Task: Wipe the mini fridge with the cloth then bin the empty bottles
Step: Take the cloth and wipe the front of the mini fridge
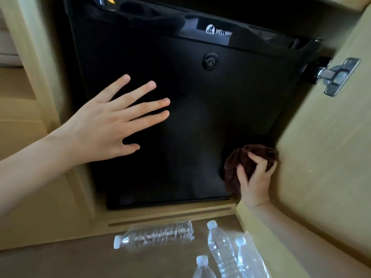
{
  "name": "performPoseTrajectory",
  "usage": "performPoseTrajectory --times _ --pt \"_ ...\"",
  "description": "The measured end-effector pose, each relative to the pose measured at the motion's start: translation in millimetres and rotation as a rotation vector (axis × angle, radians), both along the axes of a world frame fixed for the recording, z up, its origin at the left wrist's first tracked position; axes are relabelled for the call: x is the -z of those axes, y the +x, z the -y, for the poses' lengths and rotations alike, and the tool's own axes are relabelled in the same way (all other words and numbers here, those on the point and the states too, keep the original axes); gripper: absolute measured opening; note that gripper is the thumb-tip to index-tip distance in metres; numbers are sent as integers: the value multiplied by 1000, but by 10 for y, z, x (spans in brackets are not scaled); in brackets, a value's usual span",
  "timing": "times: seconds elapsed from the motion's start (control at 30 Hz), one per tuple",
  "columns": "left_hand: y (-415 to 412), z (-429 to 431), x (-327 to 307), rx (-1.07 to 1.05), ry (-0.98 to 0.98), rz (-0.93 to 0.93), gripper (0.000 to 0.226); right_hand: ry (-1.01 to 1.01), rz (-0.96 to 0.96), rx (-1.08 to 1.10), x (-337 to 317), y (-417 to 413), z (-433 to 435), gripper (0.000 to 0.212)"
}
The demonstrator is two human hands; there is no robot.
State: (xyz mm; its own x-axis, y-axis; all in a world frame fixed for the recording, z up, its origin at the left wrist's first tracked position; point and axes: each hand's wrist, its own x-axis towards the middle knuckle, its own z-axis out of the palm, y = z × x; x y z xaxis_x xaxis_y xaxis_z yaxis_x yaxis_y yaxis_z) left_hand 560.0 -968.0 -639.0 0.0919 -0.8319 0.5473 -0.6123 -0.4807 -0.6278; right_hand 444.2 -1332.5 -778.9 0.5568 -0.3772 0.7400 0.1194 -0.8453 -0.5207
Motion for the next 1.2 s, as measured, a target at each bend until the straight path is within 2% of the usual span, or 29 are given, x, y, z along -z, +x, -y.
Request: performPoseTrajectory --times 0.2,0.33,0.47,0.57,0.67,0.77,0.83,0.97,1.1,1.2 --pt "148 -8 96 2 -10 24 84 420 48 167 388 46 -496 42" --pt "222 0 119 0 -22 46 85 709 -8 283 611 126 -835 41" --pt "219 -2 124 24 -24 47 85 765 82 312 667 184 -997 38" --pt "192 16 104 47 -28 30 84 889 71 309 726 227 -963 37" --pt "155 11 81 40 -27 11 83 1010 76 392 735 258 -962 23" --pt "99 22 59 37 -32 6 84 1033 40 445 707 267 -1000 23" --pt "53 39 44 46 -39 -1 85 1015 12 435 726 279 -1128 30" --pt "-16 55 11 32 -41 -35 101 950 -30 247 675 300 -1640 31" --pt "-58 43 -6 21 -23 -45 100 851 -67 225 608 309 -1914 41" --pt "-58 46 -7 14 -19 -49 99 746 -62 164 627 296 -2023 41"
